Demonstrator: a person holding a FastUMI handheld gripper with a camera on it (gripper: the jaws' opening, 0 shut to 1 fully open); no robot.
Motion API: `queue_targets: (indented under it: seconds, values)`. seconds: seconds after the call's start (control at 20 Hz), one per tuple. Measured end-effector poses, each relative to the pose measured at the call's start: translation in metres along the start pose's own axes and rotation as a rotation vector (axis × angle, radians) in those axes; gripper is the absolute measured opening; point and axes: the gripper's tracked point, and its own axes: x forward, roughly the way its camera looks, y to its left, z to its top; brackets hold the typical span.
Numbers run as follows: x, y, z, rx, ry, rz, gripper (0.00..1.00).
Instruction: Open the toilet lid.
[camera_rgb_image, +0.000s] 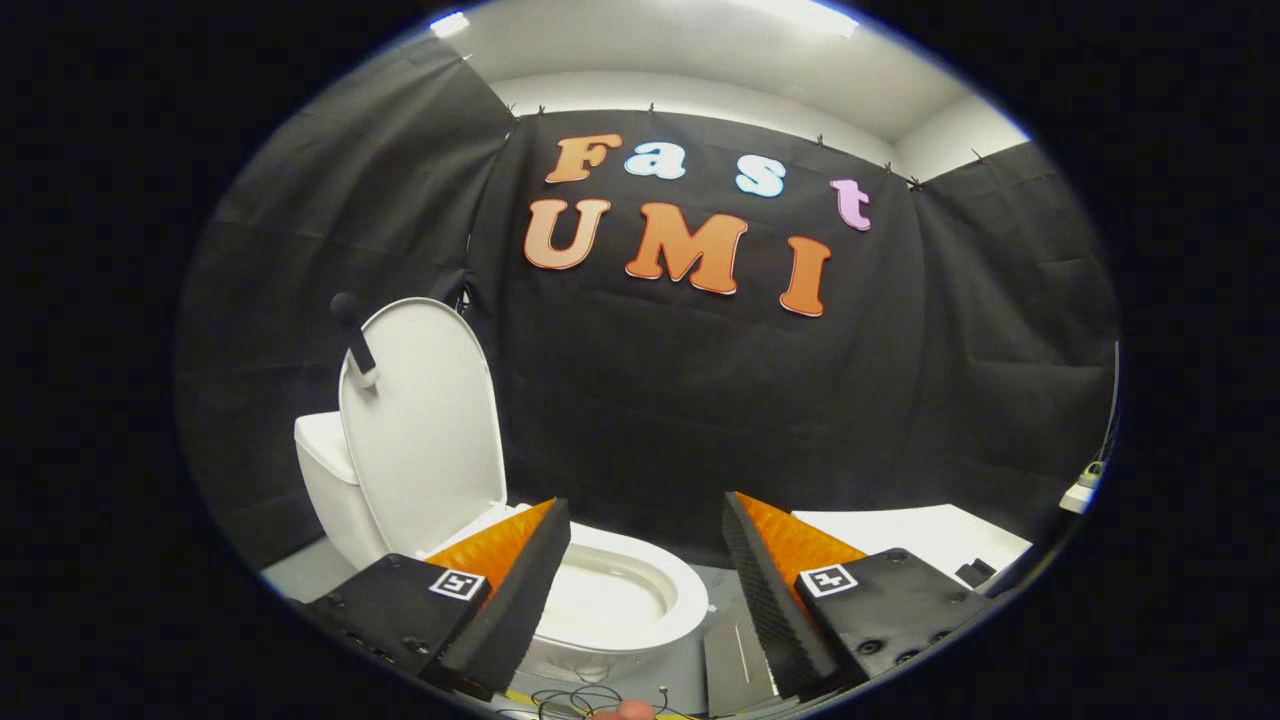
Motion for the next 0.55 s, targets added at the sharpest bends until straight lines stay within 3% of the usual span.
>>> queue_targets:
  seconds: [0.3, 0.55]
  values:
    - [-0.014, -0.002, 0.040, 0.034, -0.110, -0.003, 0.98]
    - [-0.015, 0.003, 0.034, 0.067, -0.115, -0.007, 0.98]
